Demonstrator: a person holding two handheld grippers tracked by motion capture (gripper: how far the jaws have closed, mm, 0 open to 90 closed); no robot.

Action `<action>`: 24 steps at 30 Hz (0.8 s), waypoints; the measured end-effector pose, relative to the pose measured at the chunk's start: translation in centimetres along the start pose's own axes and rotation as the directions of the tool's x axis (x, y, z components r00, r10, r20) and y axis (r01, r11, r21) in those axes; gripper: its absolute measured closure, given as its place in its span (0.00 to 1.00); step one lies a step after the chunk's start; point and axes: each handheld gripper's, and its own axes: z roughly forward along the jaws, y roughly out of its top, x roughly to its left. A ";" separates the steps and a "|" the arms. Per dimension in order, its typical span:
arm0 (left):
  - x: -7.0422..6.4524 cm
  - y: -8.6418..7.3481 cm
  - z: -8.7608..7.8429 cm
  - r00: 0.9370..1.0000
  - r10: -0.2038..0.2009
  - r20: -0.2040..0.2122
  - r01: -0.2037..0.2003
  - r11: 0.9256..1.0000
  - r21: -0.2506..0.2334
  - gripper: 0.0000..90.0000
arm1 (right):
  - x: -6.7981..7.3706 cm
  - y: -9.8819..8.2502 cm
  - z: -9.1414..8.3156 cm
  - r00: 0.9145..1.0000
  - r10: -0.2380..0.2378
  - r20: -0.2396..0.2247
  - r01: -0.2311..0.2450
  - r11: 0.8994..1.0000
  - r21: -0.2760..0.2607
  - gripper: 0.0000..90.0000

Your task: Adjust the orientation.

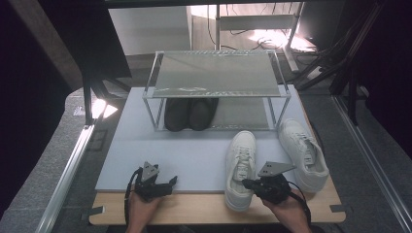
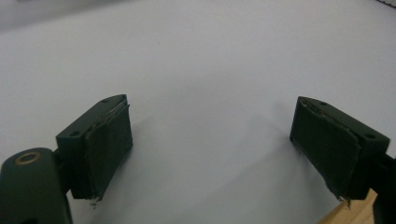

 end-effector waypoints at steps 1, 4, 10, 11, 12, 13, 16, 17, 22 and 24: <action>0.0 0.0 0.0 1.000 0.000 0.000 0.000 1.000 0.000 0.14 | -0.2 -0.1 -0.2 1.000 0.003 0.005 -0.003 1.000 0.004 0.99; 0.0 0.0 0.0 1.000 0.000 -0.001 0.000 1.000 0.001 0.14 | -0.8 -0.3 -0.6 1.000 0.013 0.020 -0.013 1.000 0.013 0.99; 0.0 0.0 0.0 1.000 -0.001 -0.001 0.001 1.000 0.000 0.14 | -2.3 -0.7 -1.6 0.998 0.039 0.039 -0.040 0.999 0.023 0.99; 0.0 0.0 0.0 1.000 -0.001 -0.001 0.001 1.000 0.000 0.14 | -2.5 -0.7 -1.8 0.998 0.044 0.046 -0.045 0.999 0.025 0.99; 0.0 0.0 0.0 1.000 -0.001 -0.002 0.001 1.000 0.000 0.14 | -2.7 -0.8 -1.9 0.998 0.047 0.053 -0.048 0.999 0.025 0.99; 0.0 0.0 0.0 1.000 -0.001 -0.002 0.001 1.000 0.000 0.14 | -3.0 -0.8 -2.0 0.997 0.050 0.057 -0.051 0.998 0.026 0.99; 0.0 0.0 0.0 1.000 -0.001 -0.002 0.001 1.000 0.000 0.14 | -3.7 -1.0 -2.4 0.996 0.065 0.062 -0.066 0.998 0.021 0.99; 0.0 0.0 0.0 1.000 -0.001 -0.002 0.001 1.000 0.000 0.14 | -3.9 -1.1 -2.5 0.996 0.073 0.061 -0.074 0.997 0.019 0.99; 0.0 0.0 0.0 1.000 -0.003 -0.002 0.003 1.000 -0.001 0.14 | -3.9 -1.0 -2.8 0.995 0.078 0.055 -0.079 0.997 0.020 0.97; 0.0 0.0 0.0 1.000 -0.002 -0.002 0.002 1.000 0.000 0.14 | -3.7 -0.9 -3.1 0.995 0.075 0.063 -0.076 0.997 0.016 0.95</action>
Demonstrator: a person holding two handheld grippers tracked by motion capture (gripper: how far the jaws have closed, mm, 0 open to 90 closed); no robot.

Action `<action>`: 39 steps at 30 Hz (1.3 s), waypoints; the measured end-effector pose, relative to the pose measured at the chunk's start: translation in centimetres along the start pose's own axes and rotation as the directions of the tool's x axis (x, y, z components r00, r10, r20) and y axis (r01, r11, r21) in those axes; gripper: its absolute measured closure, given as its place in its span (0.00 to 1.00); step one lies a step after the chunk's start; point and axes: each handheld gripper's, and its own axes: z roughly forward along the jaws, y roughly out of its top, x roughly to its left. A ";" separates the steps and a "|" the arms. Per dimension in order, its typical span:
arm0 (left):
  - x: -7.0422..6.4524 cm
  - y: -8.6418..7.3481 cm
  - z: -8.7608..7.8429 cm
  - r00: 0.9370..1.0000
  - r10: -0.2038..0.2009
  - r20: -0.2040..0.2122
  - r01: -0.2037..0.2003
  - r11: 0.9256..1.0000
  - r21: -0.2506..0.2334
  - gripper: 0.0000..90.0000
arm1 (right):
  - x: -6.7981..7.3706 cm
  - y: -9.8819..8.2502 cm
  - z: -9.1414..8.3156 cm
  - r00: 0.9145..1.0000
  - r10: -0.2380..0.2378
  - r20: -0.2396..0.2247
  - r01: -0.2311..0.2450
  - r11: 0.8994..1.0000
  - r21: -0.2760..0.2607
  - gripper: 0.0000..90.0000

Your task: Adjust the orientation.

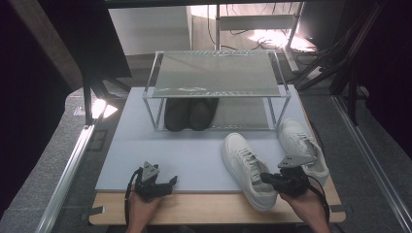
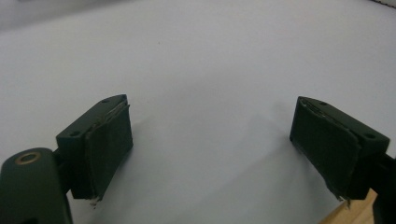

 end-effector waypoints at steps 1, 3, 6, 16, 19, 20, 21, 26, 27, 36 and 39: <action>0.0 0.0 0.0 1.000 0.000 0.000 0.000 1.000 0.000 0.14 | 0.0 0.0 -0.2 1.000 0.001 0.007 -0.001 1.000 0.000 0.95; 0.0 0.0 0.0 1.000 0.000 0.000 0.000 1.000 0.000 0.14 | 0.0 0.1 -0.7 1.000 0.006 0.009 -0.006 1.000 -0.006 0.94; 0.0 0.0 0.0 1.000 0.000 0.000 0.000 1.000 0.000 0.14 | -0.1 0.2 -1.6 0.999 0.012 0.031 -0.012 1.000 -0.011 0.91; 0.0 0.0 0.0 1.000 -0.001 -0.001 0.001 1.000 0.000 0.14 | -1.3 0.5 -1.6 0.995 0.076 0.058 -0.076 0.997 -0.001 0.71; 0.0 0.0 0.0 1.000 -0.001 -0.001 0.001 1.000 0.000 0.14 | -1.5 0.9 -0.9 0.995 0.078 0.055 -0.078 0.997 0.002 0.68; 0.0 0.0 0.0 1.000 -0.001 -0.001 0.001 1.000 0.000 0.14 | -1.5 1.0 -0.6 0.996 0.076 0.051 -0.076 0.997 0.006 0.67; 0.0 0.0 0.0 1.000 -0.001 -0.001 0.001 1.000 0.000 0.14 | -1.6 1.1 -0.3 0.996 0.070 0.051 -0.071 0.997 0.011 0.67; 0.0 0.0 0.0 1.000 0.000 -0.001 0.000 1.000 0.000 0.14 | -1.7 1.3 0.6 0.997 0.061 0.056 -0.063 0.997 0.039 0.68; 0.0 0.0 0.0 1.000 0.000 -0.001 0.000 1.000 0.000 0.14 | -1.7 1.3 0.7 0.996 0.059 0.060 -0.062 0.997 0.046 0.69; 0.0 0.0 0.0 1.000 -0.001 -0.001 0.001 1.000 0.000 0.14 | -2.3 1.4 1.2 0.991 0.133 0.028 -0.135 0.989 0.066 0.84; 0.0 0.0 0.0 1.000 -0.001 0.000 0.001 1.000 0.000 0.14 | -2.5 1.6 1.2 0.988 0.154 0.016 -0.155 0.985 0.081 0.87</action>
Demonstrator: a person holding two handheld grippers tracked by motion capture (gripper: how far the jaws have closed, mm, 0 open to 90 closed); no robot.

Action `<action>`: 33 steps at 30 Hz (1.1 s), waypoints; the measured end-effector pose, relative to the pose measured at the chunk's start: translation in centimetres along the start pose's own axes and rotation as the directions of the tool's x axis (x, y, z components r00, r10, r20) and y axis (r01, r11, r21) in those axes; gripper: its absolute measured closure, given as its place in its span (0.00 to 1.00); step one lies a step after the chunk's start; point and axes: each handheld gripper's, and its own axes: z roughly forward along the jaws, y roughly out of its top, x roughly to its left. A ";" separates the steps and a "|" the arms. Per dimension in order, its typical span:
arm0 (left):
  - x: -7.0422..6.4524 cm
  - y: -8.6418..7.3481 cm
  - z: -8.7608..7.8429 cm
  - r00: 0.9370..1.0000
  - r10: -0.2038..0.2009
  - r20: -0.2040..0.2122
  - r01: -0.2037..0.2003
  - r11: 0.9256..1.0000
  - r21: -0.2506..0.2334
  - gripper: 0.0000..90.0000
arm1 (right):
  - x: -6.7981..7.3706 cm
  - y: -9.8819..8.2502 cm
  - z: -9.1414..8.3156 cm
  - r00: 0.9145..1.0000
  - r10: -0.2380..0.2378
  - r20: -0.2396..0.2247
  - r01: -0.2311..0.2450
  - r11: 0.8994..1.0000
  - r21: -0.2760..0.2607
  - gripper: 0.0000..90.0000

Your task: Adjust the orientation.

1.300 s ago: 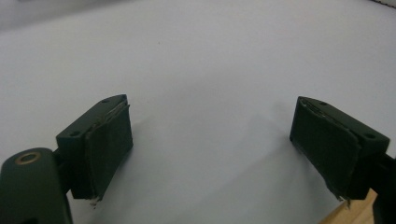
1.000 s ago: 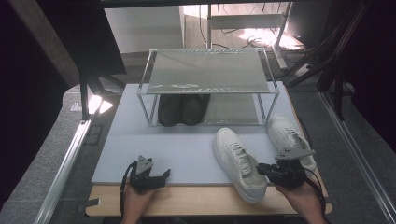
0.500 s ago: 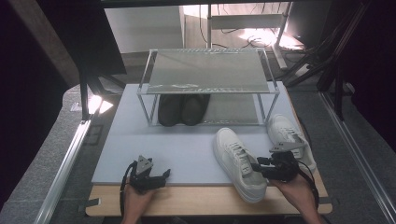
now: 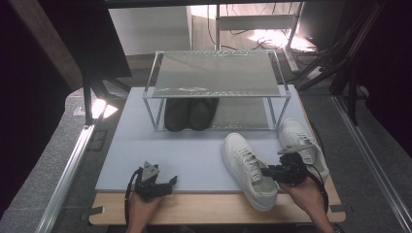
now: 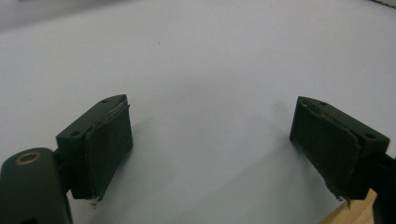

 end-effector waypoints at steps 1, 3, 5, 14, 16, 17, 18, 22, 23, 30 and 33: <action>0.0 0.0 0.0 1.000 0.000 0.000 0.000 1.000 0.000 0.14 | 0.0 0.0 0.0 1.000 0.001 0.001 -0.001 1.000 0.002 0.88; 0.0 0.0 0.0 1.000 0.000 0.000 0.000 1.000 0.000 0.14 | -0.1 0.1 -0.1 1.000 0.017 -0.009 -0.017 1.000 0.001 0.89; 0.0 0.0 0.0 1.000 -0.001 0.000 0.001 1.000 0.000 0.14 | -0.3 0.1 -0.1 0.999 0.047 -0.027 -0.047 0.999 0.000 0.89; 0.0 0.0 0.0 1.000 -0.001 0.000 0.001 1.000 0.000 0.14 | -0.6 0.6 -0.4 0.990 0.111 -0.086 -0.114 0.993 -0.031 0.91; 0.0 0.0 0.0 1.000 -0.001 0.000 0.001 1.000 0.000 0.14 | -0.7 0.7 -0.5 0.987 0.122 -0.101 -0.126 0.992 -0.032 0.91; 0.0 0.0 0.0 1.000 0.000 0.000 0.000 1.000 0.000 0.14 | -0.7 0.8 -0.5 0.986 0.124 -0.107 -0.129 0.991 -0.034 0.91; 0.0 0.0 0.0 1.000 0.000 0.000 0.000 1.000 0.000 0.14 | -0.7 0.8 -0.5 0.986 0.127 -0.112 -0.132 0.991 -0.036 0.91; 0.0 0.0 0.0 1.000 -0.001 0.000 0.001 1.000 0.000 0.14 | -0.7 1.1 -0.4 0.982 0.135 -0.135 -0.143 0.989 -0.048 0.92; 0.0 0.0 0.0 1.000 0.000 0.000 0.000 1.000 0.000 0.14 | -0.7 1.1 -0.4 0.980 0.137 -0.142 -0.146 0.988 -0.054 0.92; 0.0 0.0 0.0 1.000 -0.001 0.000 0.001 1.000 -0.001 0.14 | -0.7 2.2 -0.9 0.973 0.145 -0.181 -0.163 0.983 -0.085 0.92; 0.0 0.0 0.0 1.000 -0.001 0.000 0.001 1.000 0.000 0.14 | -0.6 2.7 -1.2 0.968 0.150 -0.201 -0.172 0.980 -0.100 0.92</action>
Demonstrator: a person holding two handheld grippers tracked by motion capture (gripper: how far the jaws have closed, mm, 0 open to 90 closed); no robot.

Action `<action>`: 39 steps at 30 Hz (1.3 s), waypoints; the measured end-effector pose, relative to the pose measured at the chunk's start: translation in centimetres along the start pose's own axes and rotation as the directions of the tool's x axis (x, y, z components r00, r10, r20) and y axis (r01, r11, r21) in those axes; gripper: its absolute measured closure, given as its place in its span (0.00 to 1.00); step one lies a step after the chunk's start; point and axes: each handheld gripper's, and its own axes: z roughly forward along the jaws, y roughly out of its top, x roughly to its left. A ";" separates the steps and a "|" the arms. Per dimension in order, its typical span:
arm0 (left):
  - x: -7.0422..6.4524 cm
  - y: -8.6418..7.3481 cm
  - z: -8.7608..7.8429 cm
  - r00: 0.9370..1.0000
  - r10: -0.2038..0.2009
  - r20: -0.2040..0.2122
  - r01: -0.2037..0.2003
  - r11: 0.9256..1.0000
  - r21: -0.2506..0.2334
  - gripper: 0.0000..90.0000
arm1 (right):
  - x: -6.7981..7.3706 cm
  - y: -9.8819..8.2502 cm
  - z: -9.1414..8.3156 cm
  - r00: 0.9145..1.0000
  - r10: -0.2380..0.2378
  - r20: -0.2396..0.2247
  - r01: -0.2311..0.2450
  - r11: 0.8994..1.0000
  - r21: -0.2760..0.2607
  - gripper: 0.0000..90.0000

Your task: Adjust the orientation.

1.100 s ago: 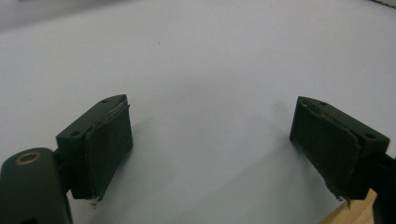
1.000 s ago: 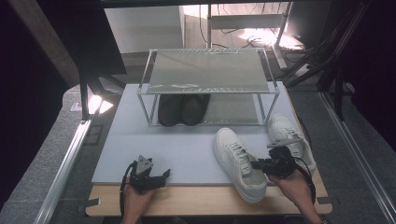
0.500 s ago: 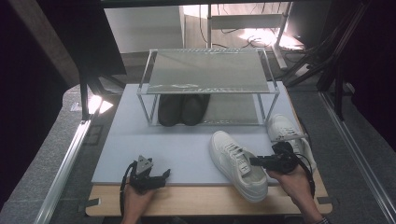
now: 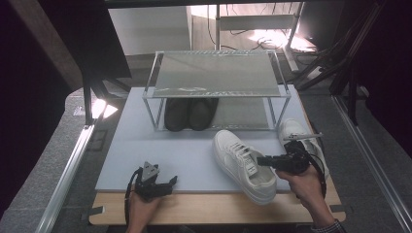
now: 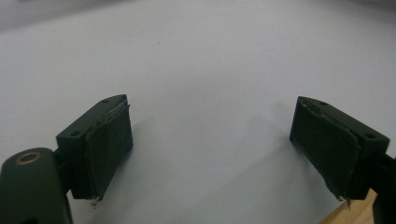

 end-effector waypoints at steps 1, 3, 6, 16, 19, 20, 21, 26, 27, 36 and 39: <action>0.0 0.0 0.0 1.000 0.002 0.000 -0.002 1.000 -0.002 0.14 | 0.1 0.2 -0.1 1.000 0.002 -0.008 -0.002 1.000 -0.004 0.92; 0.0 0.0 0.0 1.000 0.000 0.000 0.000 1.000 -0.003 0.14 | 0.2 0.7 -0.2 1.000 0.005 -0.021 -0.006 1.000 -0.014 0.92; 0.0 0.0 0.0 1.000 0.000 0.000 0.000 1.000 -0.003 0.14 | 0.5 1.2 -0.3 0.999 0.006 -0.032 -0.006 1.000 -0.023 0.92; 0.0 0.0 0.0 1.000 0.001 0.000 -0.001 1.000 -0.003 0.14 | 0.7 3.1 -0.2 0.996 0.032 -0.080 -0.037 0.998 -0.060 0.92; 0.0 0.0 0.0 1.000 0.000 0.000 0.000 1.000 -0.003 0.14 | 0.7 3.5 -0.2 0.993 0.048 -0.106 -0.056 0.996 -0.070 0.92; 0.0 0.0 0.0 1.000 0.000 -0.001 0.000 1.000 -0.003 0.14 | 0.7 3.7 -0.2 0.992 0.051 -0.115 -0.059 0.996 -0.074 0.92; 0.0 0.0 0.0 1.000 0.000 -0.001 0.000 1.000 -0.004 0.14 | 0.8 3.9 -0.2 0.991 0.053 -0.120 -0.062 0.995 -0.074 0.92; 0.0 0.0 0.0 1.000 0.000 -0.001 0.000 1.000 -0.004 0.14 | 1.2 4.8 -0.2 0.988 0.056 -0.146 -0.070 0.993 -0.090 0.91; 0.0 0.0 0.0 1.000 0.002 -0.001 -0.002 1.000 -0.003 0.14 | 1.3 5.0 -0.2 0.986 0.060 -0.157 -0.075 0.993 -0.093 0.91; 0.0 0.0 0.0 1.000 0.002 -0.001 -0.002 1.000 -0.003 0.14 | 2.2 6.6 0.0 0.974 0.063 -0.216 -0.089 0.990 -0.113 0.91; 0.0 0.0 0.0 1.000 0.002 -0.001 -0.002 1.000 -0.004 0.14 | 2.6 7.2 -0.1 0.969 0.064 -0.239 -0.094 0.989 -0.117 0.91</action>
